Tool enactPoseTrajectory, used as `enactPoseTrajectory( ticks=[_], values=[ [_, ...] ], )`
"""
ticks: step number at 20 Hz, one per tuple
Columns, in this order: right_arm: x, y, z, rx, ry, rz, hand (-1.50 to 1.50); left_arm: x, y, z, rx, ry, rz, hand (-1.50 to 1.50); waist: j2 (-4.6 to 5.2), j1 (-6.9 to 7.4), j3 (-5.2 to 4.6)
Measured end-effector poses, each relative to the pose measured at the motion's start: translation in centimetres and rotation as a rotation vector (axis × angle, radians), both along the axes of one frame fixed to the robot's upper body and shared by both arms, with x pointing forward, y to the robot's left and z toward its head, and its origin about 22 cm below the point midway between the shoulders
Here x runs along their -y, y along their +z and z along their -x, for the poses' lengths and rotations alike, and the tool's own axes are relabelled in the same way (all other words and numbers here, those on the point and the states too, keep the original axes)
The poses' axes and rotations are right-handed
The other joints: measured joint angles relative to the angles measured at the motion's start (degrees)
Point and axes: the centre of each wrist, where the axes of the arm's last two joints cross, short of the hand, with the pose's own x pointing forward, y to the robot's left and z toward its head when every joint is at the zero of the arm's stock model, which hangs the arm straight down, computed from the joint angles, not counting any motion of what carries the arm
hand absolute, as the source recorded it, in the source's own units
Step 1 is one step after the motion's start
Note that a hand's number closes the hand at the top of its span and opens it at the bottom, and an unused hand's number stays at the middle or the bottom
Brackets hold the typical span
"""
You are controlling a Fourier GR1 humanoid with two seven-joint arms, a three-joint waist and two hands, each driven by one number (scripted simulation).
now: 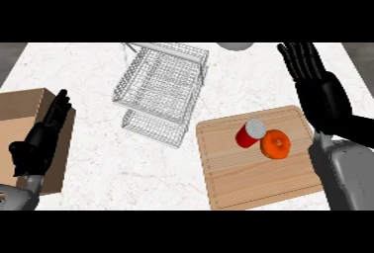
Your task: Pick the squash from the cutting board and place it in the tiered basket
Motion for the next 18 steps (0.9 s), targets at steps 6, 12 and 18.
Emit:
enactPoseTrajectory(
  ticks=[6,12,18],
  values=[
    [-3.3,-0.2,0.5,-0.045,0.352,0.033,1.5,2.1,1.9,-0.3,0.108,-0.139,-0.082,0.0,-1.54,1.21,1.7],
    [-0.5,-4.3,0.4,-0.251,-0.007,0.126,-1.5,3.6,2.1,-0.1,0.131,-0.189,-0.131,0.0,-1.72,0.65,1.54],
    [0.5,-3.4,0.9,-0.276,-0.002,0.229,-1.5,4.6,3.0,0.4,0.13,-0.207,-0.148,0.0,-1.81,0.85,1.56]
  ],
)
